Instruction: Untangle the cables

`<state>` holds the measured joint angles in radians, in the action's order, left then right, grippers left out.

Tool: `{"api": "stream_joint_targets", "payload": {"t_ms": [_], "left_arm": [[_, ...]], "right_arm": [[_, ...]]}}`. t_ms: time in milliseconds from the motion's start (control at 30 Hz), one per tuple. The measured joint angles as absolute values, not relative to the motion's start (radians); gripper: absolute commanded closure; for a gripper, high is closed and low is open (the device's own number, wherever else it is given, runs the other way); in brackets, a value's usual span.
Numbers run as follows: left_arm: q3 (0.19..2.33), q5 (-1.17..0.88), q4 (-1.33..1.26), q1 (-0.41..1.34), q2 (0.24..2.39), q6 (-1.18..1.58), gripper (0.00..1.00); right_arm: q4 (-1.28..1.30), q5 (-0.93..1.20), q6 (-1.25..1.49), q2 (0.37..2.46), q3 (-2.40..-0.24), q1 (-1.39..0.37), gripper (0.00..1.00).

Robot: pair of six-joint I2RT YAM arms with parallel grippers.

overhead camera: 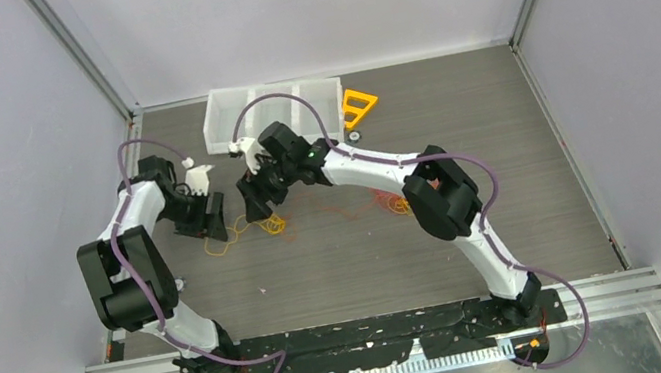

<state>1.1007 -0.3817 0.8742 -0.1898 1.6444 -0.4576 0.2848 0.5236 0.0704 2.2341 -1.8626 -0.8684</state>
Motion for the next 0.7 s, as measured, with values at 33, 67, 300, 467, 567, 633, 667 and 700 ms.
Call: {"api": "stream_joint_targets", "payload": {"t_ms": [33, 67, 300, 467, 567, 633, 667, 700], "left_arm": [[1.101, -0.381, 0.874, -0.192, 1.644, -0.458, 0.34], [1.101, -0.381, 0.874, -0.193, 1.644, -0.457, 0.35], [1.101, -0.37, 0.872, -0.195, 1.646, -0.456, 0.45], [1.101, -0.35, 0.871, -0.197, 1.663, -0.453, 0.77], [1.1, -0.341, 0.87, -0.2, 1.676, -0.451, 1.0], [1.099, -0.336, 0.866, -0.206, 1.676, -0.458, 1.0], [1.099, -0.336, 0.864, -0.213, 1.676, -0.457, 1.0], [1.099, -0.336, 0.861, -0.222, 1.676, -0.457, 1.0]], "right_arm": [[0.285, 0.516, 0.07, 2.246, -1.867, -0.871, 0.35], [0.287, 0.508, 0.07, 2.256, -1.869, -0.871, 0.41], [0.315, 0.453, 0.053, 2.296, -1.871, -0.875, 0.68], [0.334, 0.427, 0.028, 2.299, -1.87, -0.875, 0.94], [0.336, 0.42, 0.021, 2.293, -1.856, -0.874, 0.94], [0.341, 0.42, 0.02, 2.274, -1.833, -0.865, 0.95], [0.345, 0.421, 0.02, 2.259, -1.816, -0.861, 0.95], [0.352, 0.422, 0.02, 2.238, -1.801, -0.856, 0.95]]}}
